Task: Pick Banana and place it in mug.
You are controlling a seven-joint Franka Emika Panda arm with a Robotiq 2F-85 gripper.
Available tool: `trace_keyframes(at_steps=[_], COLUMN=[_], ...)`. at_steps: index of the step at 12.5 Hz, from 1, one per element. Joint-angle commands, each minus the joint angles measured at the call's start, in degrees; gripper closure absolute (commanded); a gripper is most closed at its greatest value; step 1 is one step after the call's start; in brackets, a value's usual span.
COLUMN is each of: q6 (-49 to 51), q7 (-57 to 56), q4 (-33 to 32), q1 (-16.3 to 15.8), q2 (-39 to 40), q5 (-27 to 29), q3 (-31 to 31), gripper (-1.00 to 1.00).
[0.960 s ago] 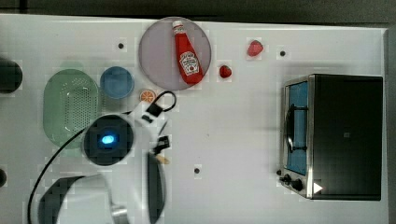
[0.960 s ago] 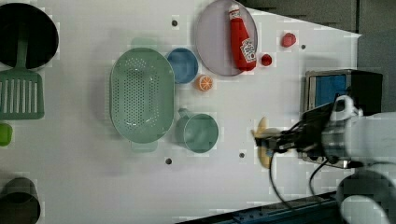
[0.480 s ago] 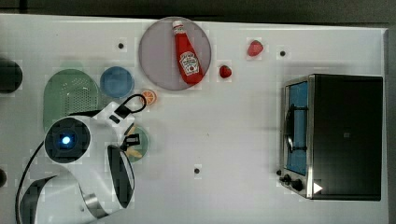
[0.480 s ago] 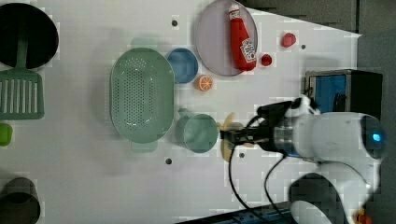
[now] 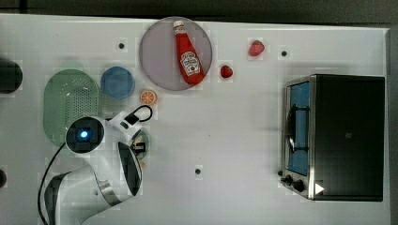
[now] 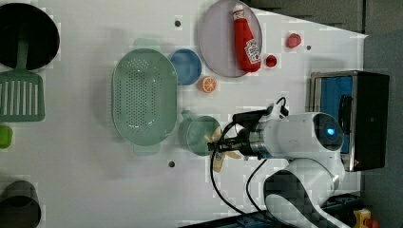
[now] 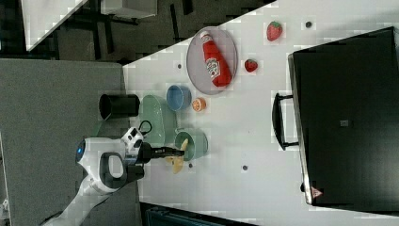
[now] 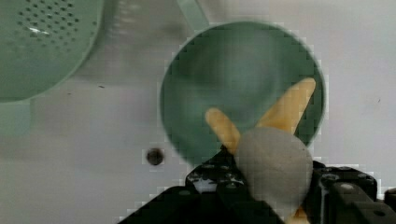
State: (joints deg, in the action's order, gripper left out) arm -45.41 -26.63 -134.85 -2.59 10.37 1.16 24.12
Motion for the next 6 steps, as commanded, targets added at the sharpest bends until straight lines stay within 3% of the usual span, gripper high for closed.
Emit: trace_keyframes(at_steps=[1,4,6], q6=[-5.62,-5.89,-6.71], q7=[3.39,4.99,5.02], q4=[1.35,1.14,1.58], q1=[1.08,1.11,1.25], q2=[-1.30,-1.46,-2.10], q5=[-0.23,-0.23,-0.06], q3=[0.26,-0.33,-0.97], gripper=[-0.41,-1.00,-1.00])
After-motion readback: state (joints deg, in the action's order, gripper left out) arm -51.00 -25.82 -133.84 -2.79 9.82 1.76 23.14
